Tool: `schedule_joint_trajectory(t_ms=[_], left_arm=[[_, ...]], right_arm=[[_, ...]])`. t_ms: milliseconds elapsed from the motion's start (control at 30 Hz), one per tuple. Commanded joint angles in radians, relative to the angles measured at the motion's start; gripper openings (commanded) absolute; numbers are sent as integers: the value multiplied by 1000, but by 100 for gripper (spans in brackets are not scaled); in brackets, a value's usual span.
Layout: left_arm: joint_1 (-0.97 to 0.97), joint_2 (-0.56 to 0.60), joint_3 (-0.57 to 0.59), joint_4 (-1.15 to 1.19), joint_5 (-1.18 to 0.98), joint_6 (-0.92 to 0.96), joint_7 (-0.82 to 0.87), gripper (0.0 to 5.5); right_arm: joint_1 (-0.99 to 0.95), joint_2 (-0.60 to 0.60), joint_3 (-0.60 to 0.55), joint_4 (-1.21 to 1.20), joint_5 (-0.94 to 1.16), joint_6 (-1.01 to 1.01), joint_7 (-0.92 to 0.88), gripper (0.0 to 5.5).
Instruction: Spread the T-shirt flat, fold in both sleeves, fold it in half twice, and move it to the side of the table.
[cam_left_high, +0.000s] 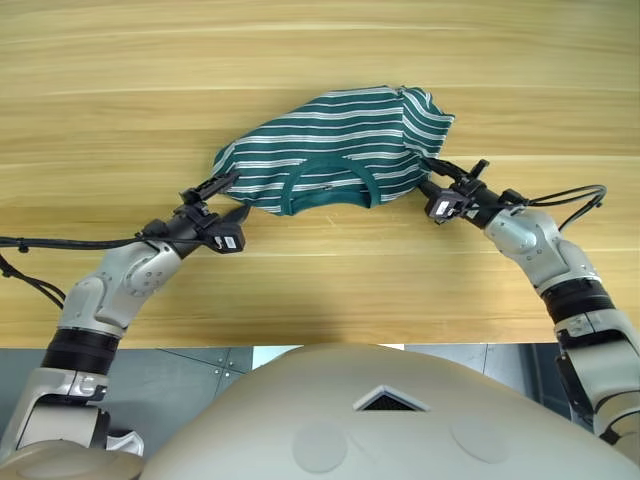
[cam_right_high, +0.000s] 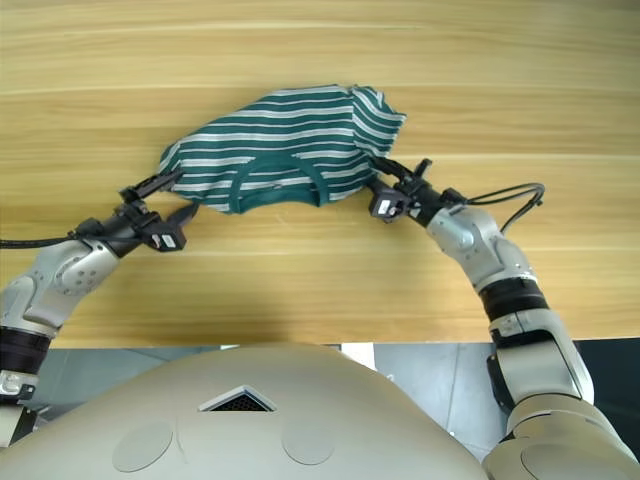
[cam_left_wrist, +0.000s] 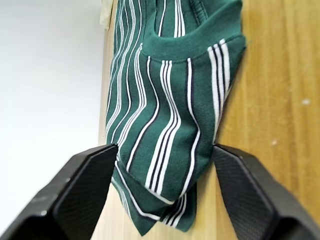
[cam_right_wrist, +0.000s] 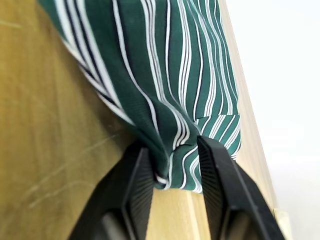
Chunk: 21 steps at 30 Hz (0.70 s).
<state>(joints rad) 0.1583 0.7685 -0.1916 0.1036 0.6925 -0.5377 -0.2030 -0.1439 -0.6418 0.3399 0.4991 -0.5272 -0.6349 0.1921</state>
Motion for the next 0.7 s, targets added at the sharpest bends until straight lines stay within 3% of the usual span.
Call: schedule_joint_trajectory(t_ms=[33, 200, 700], left_arm=[[8, 3, -57, 56, 65, 41, -20, 349], [-30, -16, -101, 103, 74, 39, 6, 349], [-23, 15, -144, 99, 40, 22, 0, 104]], right_arm=[[24, -3, 24, 22, -18, 7, 27, 71], [17, 0, 27, 23, -16, -1, 24, 5], [-2, 6, 33, 71, -28, -12, -7, 0]])
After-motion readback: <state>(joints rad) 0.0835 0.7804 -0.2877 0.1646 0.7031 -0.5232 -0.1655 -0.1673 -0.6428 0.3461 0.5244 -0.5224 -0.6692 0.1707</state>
